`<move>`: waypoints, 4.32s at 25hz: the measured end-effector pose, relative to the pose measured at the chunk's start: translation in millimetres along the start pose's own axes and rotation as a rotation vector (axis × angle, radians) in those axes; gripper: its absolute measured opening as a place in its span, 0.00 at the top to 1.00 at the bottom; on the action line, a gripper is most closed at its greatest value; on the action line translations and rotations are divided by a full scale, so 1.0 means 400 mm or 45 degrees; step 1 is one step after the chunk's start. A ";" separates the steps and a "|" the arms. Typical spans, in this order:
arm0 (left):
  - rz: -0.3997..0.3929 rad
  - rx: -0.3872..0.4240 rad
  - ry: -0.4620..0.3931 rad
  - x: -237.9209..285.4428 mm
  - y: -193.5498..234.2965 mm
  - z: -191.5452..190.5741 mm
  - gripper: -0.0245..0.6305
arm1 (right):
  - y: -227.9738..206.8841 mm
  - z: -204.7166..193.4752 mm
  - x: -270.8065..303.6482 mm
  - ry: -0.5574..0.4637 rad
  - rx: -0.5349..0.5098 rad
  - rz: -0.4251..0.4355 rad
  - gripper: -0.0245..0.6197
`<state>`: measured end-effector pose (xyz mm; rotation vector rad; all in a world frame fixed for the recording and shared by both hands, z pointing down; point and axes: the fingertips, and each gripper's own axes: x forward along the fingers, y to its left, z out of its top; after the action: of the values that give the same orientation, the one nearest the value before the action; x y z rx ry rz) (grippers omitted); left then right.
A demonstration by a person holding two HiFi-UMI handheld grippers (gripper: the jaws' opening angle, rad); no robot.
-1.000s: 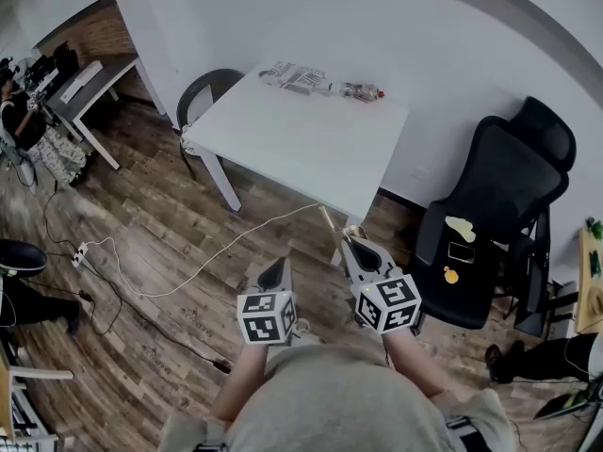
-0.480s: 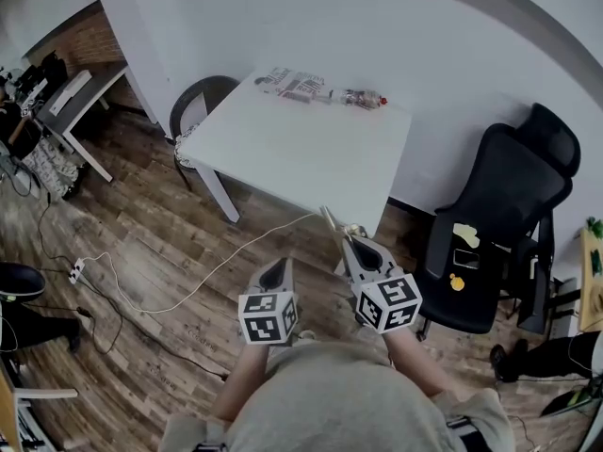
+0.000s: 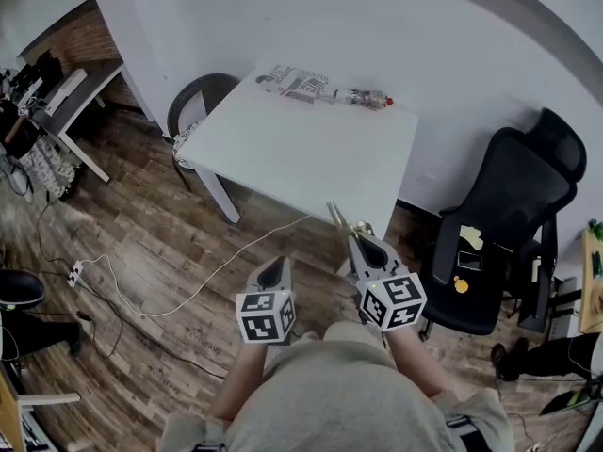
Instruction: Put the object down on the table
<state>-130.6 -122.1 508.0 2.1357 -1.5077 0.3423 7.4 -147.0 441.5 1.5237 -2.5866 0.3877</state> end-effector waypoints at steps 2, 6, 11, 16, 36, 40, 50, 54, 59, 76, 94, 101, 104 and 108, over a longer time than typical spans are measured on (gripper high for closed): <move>-0.005 -0.003 0.010 0.012 0.006 0.001 0.95 | -0.013 -0.002 0.008 0.010 0.003 -0.016 0.95; -0.017 -0.004 0.034 0.040 0.008 0.000 0.95 | -0.047 -0.008 0.024 0.027 0.017 -0.048 0.95; -0.011 -0.009 0.041 0.088 0.018 0.011 0.95 | -0.102 -0.007 0.063 0.035 0.014 -0.067 0.95; 0.015 -0.018 0.042 0.150 0.038 0.033 0.95 | -0.159 -0.002 0.123 0.039 0.014 -0.069 0.95; 0.032 -0.013 0.134 0.403 0.066 0.117 0.95 | -0.368 -0.043 0.408 0.159 0.042 -0.081 0.95; 0.031 -0.011 0.148 0.437 0.071 0.122 0.95 | -0.401 -0.066 0.454 0.192 0.039 -0.092 0.95; 0.024 -0.015 0.165 0.495 0.083 0.128 0.95 | -0.458 -0.144 0.548 0.286 0.029 -0.114 0.95; 0.016 -0.012 0.174 0.506 0.086 0.128 0.95 | -0.472 -0.171 0.573 0.325 0.026 -0.126 0.95; 0.011 -0.005 0.182 0.515 0.089 0.126 0.95 | -0.488 -0.199 0.596 0.359 0.019 -0.138 0.95; 0.007 0.007 0.192 0.524 0.083 0.127 0.95 | -0.529 -0.234 0.617 0.423 -0.030 -0.173 0.93; 0.004 0.016 0.190 0.506 0.062 0.121 0.95 | -0.611 -0.259 0.615 0.460 -0.041 -0.244 0.84; 0.006 0.018 0.191 0.495 0.060 0.117 0.95 | -0.641 -0.274 0.606 0.459 -0.015 -0.291 0.80; 0.006 0.018 0.189 0.492 0.061 0.117 0.95 | -0.648 -0.280 0.603 0.461 -0.011 -0.300 0.79; 0.003 0.020 0.184 0.490 0.057 0.119 0.95 | -0.650 -0.279 0.604 0.466 -0.032 -0.303 0.79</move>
<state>-86.0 -311.3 566.7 2.0737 -1.4295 0.4997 112.5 -440.1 645.2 1.5590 -2.1010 0.5456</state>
